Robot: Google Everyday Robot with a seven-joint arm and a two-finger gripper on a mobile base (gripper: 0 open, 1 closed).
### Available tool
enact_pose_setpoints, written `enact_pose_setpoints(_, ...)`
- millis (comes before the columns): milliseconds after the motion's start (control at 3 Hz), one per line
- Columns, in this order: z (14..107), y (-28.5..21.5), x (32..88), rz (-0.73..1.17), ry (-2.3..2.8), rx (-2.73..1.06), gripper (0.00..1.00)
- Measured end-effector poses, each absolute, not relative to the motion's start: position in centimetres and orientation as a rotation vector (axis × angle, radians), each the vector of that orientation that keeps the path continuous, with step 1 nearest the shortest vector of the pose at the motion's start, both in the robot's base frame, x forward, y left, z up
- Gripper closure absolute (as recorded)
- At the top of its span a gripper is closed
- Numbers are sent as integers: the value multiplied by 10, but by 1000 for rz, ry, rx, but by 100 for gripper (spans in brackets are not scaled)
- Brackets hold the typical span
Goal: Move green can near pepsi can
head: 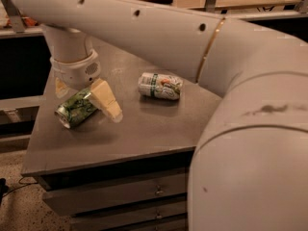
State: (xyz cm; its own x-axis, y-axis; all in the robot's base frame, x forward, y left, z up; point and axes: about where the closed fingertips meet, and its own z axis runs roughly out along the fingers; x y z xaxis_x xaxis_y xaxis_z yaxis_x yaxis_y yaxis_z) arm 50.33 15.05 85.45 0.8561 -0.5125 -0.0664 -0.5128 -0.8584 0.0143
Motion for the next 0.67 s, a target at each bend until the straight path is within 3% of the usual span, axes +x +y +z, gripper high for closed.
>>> enact_pose_setpoints(667,854,156,504,136,842,-2966,0)
